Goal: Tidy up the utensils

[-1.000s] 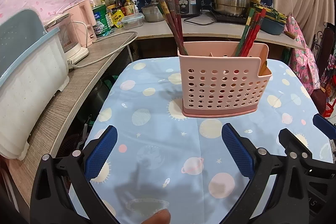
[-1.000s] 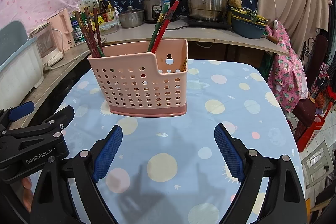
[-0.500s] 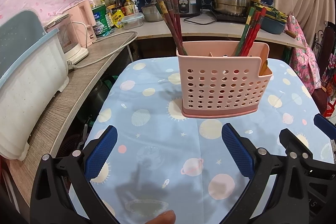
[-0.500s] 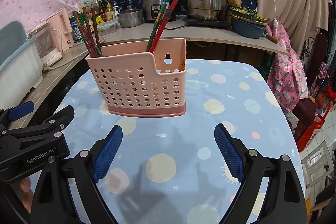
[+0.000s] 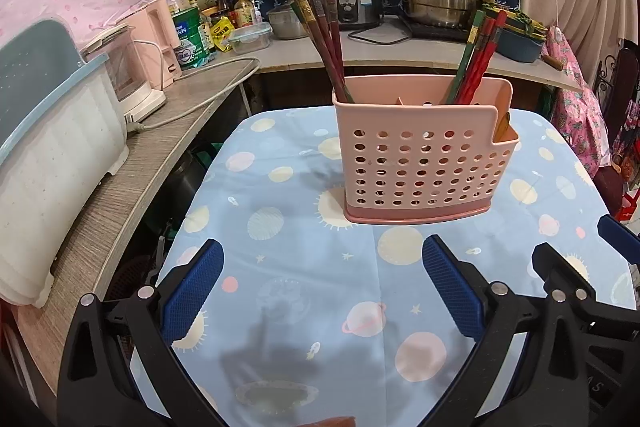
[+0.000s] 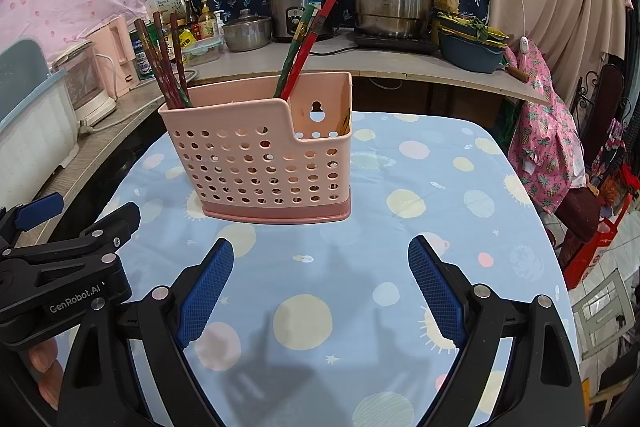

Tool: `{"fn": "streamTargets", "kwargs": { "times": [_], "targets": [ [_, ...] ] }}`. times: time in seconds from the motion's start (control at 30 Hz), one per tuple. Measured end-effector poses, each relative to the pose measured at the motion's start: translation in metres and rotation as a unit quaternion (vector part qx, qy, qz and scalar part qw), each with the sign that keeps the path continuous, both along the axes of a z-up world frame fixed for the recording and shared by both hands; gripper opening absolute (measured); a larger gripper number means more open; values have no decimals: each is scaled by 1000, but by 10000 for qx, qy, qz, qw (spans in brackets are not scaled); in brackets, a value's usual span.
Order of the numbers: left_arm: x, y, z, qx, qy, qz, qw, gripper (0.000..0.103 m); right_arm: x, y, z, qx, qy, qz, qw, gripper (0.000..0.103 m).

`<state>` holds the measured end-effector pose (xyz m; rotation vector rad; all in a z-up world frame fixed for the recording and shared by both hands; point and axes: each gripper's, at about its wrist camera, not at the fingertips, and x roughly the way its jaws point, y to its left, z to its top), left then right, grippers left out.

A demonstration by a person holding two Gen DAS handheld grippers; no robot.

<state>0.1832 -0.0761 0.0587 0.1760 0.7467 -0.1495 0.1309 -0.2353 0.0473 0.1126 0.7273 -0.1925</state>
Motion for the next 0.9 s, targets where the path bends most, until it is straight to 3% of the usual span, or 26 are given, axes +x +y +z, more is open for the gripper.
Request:
{"fn": "streamTargets", "kwargs": {
  "times": [0.9],
  "targets": [
    [6, 6, -1, -62, 87, 60, 9999, 95, 2, -10, -3, 31, 24, -67, 10000, 85]
  ]
}}
